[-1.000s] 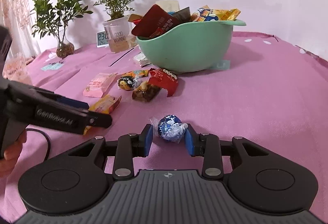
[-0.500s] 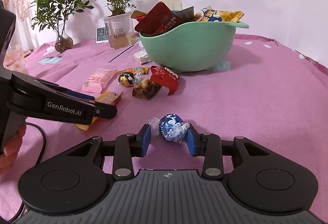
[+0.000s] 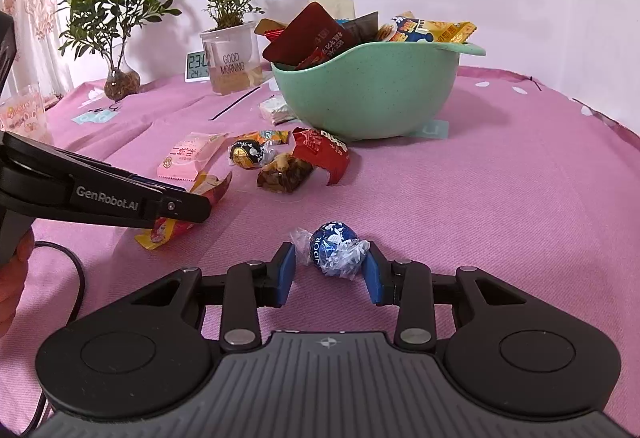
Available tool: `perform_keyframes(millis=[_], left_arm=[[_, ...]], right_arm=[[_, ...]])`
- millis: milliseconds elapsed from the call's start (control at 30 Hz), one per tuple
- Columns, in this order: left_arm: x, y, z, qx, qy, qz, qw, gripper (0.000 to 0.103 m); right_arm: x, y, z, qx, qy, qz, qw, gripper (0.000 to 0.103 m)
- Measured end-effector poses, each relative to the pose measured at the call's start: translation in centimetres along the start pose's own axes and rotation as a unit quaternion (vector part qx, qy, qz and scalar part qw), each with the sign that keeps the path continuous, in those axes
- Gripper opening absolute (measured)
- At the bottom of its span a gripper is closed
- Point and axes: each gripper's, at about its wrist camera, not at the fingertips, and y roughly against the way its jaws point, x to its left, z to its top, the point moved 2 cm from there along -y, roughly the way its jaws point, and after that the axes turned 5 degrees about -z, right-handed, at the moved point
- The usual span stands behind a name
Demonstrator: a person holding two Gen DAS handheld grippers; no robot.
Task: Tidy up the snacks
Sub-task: 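Grasp yellow packet with left gripper while right gripper grasps blue foil chocolate, then carry both snacks over the green bowl and open both grippers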
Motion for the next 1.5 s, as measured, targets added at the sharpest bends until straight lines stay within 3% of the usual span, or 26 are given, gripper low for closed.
perform_keyframes(millis=[633, 833, 1033, 1267, 1500], left_arm=[[-0.5, 3.0, 1.0, -0.032, -0.015, 0.003, 0.9994, 0.086], [-0.7, 3.8, 1.5, -0.041, -0.018, -0.001, 0.999, 0.086], [-0.6, 4.9, 3.2, -0.059, -0.02, -0.006, 0.998, 0.085], [-0.7, 5.9, 7.1, -0.088, -0.032, -0.013, 0.9955, 0.085], [-0.5, 4.9, 12.4, -0.111, -0.049, -0.01, 0.9926, 0.085]], right_arm=[[-0.1, 0.0, -0.1, 0.001, -0.002, -0.002, 1.0, 0.04], [-0.5, 0.5, -0.1, -0.002, -0.019, 0.004, 1.0, 0.035], [-1.7, 2.5, 0.7, -0.041, -0.045, 0.008, 0.998, 0.035], [-3.1, 5.1, 4.8, -0.116, -0.058, 0.022, 0.991, 0.035], [-3.2, 3.1, 9.5, -0.149, -0.039, 0.02, 0.988, 0.035]])
